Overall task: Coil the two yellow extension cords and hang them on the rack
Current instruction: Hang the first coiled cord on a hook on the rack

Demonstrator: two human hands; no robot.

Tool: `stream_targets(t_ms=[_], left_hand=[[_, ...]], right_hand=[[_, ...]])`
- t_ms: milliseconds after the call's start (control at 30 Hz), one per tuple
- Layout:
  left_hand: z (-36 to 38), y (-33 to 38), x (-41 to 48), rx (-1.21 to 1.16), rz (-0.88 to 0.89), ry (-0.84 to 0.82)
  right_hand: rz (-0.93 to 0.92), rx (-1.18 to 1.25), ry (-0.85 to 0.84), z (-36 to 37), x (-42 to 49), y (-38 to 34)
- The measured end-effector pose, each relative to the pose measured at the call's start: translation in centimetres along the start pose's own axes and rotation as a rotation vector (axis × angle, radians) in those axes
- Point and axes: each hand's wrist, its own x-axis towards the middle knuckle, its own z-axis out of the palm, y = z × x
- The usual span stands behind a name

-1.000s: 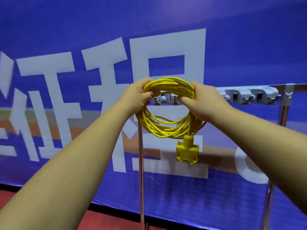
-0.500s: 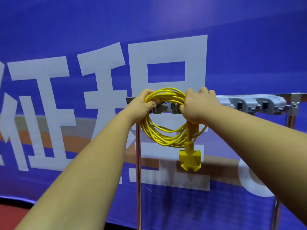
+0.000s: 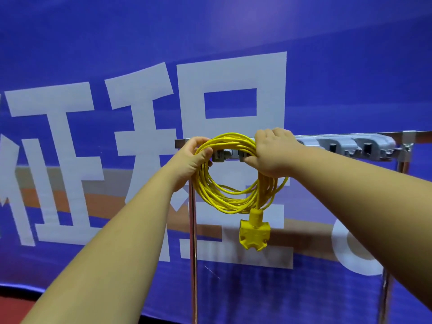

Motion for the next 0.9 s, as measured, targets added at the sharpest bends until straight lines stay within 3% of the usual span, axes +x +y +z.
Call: stream_targets(t_ms=[300,433,567,733,900], left_hand=[[1.3,1.7,1.4,0.120,0.064,0.150],[2.6,1.3,1.9,0.205,0.118,0.260],[3.7,0.0,1.1,0.306,0.160,0.299],[3.6,-1.2,0.0,0.290,0.151,0.219],[3.3,-0.4,-0.1,0.242,0.124,0.200]], right_hand=[[0.053,0.282,0.038,-1.0,0.3,1.6],[0.049,0.262,0.028,-0.3,0.3,1.6],[-0.003,0.075,0.019,0.5,-0.2,1.1],[-0.034,-0.029,0.009,0.5,-0.9,1.1],[-0.003,0.027,-0.083,-0.7,-0.5,0.7]])
